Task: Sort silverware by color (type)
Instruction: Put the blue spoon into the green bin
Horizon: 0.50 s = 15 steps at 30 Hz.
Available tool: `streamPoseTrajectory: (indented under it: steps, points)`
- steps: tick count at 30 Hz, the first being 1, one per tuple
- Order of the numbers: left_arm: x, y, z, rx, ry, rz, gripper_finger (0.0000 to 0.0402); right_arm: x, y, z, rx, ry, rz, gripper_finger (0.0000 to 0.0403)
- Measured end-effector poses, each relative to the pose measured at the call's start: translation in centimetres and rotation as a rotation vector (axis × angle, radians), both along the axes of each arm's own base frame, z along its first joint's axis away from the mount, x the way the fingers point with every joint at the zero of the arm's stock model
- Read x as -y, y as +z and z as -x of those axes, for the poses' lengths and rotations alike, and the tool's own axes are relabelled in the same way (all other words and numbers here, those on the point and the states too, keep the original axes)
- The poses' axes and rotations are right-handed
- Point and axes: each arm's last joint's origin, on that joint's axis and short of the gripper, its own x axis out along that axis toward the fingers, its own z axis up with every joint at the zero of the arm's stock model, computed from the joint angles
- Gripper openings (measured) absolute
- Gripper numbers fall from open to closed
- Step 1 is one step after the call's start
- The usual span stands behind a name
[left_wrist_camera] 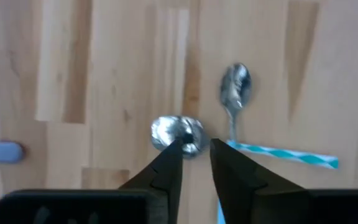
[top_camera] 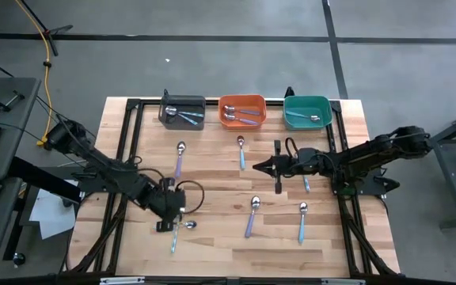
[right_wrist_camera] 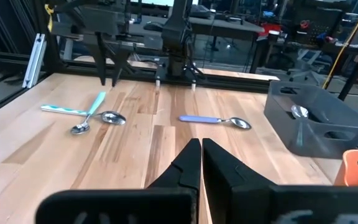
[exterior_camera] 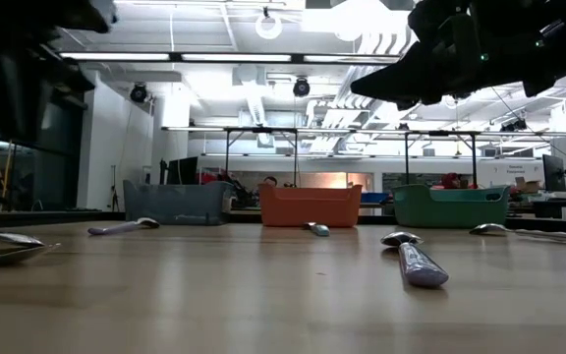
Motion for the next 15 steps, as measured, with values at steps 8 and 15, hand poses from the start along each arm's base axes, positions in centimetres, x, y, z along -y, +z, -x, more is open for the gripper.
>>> streamPoseTrajectory:
  steps: [8,15]
  points:
    - [1.6,-0.2,1.1,-0.026,0.009,0.057,0.0119,-0.2,-0.1,0.0,-0.015,-0.01,0.004,0.0]
    - [2.6,-2.0,2.1,-0.05,0.028,0.059,0.013,-0.2,-0.4,0.1,-0.038,-0.01,0.006,0.0]
